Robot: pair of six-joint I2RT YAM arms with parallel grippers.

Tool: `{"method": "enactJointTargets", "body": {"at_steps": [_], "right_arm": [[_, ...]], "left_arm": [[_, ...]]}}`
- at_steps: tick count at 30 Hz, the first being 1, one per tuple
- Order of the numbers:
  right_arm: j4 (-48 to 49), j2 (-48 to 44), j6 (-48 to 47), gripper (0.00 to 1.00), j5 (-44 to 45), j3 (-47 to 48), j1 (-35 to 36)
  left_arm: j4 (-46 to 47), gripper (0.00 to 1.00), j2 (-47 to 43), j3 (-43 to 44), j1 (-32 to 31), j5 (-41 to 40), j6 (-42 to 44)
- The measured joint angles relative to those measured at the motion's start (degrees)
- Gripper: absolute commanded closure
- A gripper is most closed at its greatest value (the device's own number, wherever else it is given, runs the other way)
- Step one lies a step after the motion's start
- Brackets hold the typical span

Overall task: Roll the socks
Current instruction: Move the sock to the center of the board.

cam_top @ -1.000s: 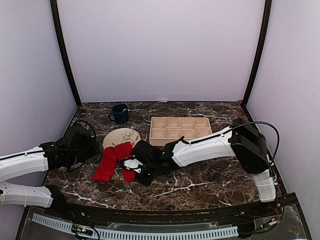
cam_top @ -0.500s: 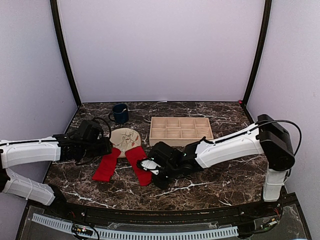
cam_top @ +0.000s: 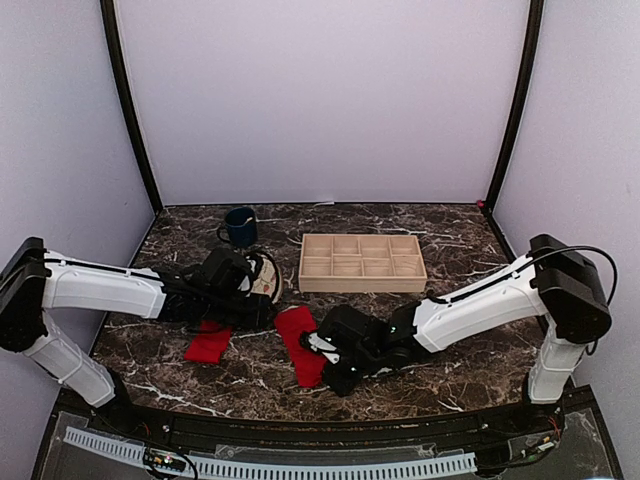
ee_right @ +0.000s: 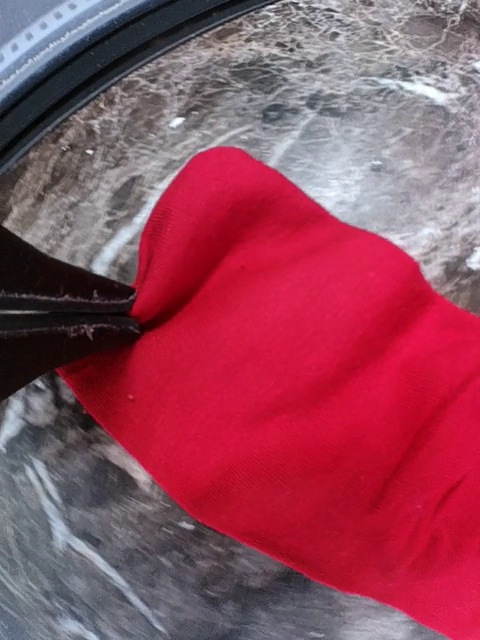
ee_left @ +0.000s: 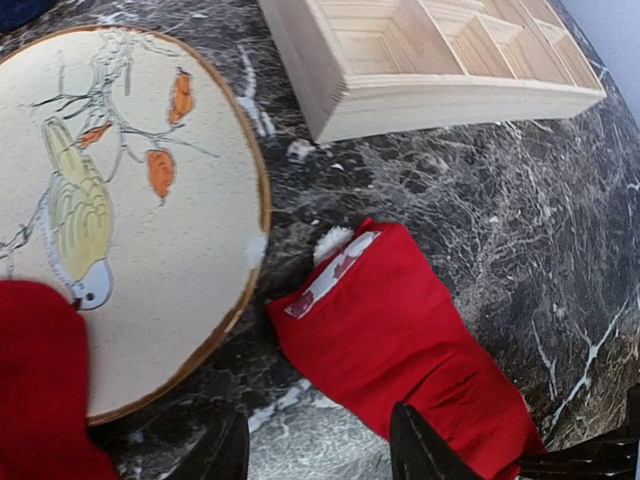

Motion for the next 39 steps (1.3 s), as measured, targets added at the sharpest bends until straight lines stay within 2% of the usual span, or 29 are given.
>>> {"method": "enactJointTargets", "body": {"at_steps": [10, 16, 26, 39], "right_arm": [[4.8, -3.1, 13.9, 0.97, -1.6, -4.3, 2.5], [6.9, -2.6, 16.5, 0.95, -4.9, -1.7, 2.6], [8.8, -0.2, 16.6, 0.92, -10.7, 3.7, 1.5], [9.3, 2.8, 16.5, 0.88, -20.5, 4.7, -5.6]], "left_arm": [[-0.4, 0.55, 9.3, 6.3, -5.1, 3.3, 3.3], [-1.3, 0.55, 10.1, 7.0, -5.4, 3.3, 3.2], [-2.1, 0.54, 0.3, 1.2, -5.4, 1.6, -0.2], [-3.9, 0.54, -7.6, -1.2, -7.0, 1.5, -2.0]]}}
